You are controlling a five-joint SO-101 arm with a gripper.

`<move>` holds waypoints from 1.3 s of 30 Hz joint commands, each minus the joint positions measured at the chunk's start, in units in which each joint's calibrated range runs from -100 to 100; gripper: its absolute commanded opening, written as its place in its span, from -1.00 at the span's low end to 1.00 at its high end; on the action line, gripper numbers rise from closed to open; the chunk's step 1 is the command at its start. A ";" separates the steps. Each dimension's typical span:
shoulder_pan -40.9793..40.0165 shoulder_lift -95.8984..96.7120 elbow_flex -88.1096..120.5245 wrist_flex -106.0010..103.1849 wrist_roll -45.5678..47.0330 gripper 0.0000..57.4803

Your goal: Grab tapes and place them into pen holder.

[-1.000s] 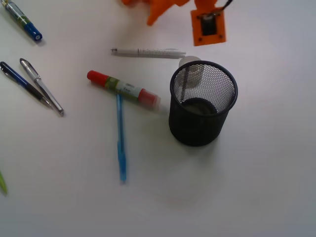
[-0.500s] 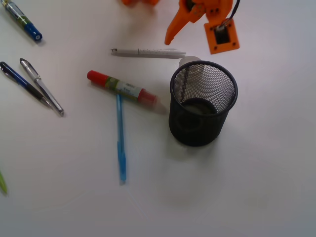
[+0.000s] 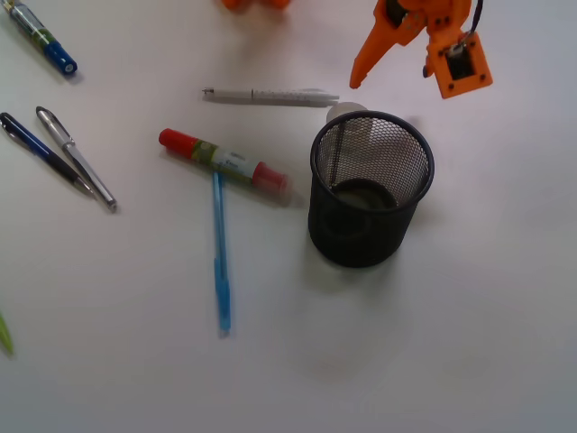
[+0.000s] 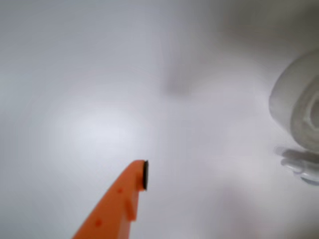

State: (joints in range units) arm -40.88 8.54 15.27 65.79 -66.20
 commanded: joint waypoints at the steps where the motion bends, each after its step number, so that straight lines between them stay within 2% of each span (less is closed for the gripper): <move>1: 1.59 4.00 -7.94 5.60 1.66 0.42; 11: 1.07 12.76 -17.81 6.13 3.22 0.42; 37: 2.86 19.56 -17.90 2.02 4.00 0.42; 39: 2.86 19.56 -17.99 2.02 4.00 0.36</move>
State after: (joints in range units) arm -38.44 28.14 -1.17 68.29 -62.39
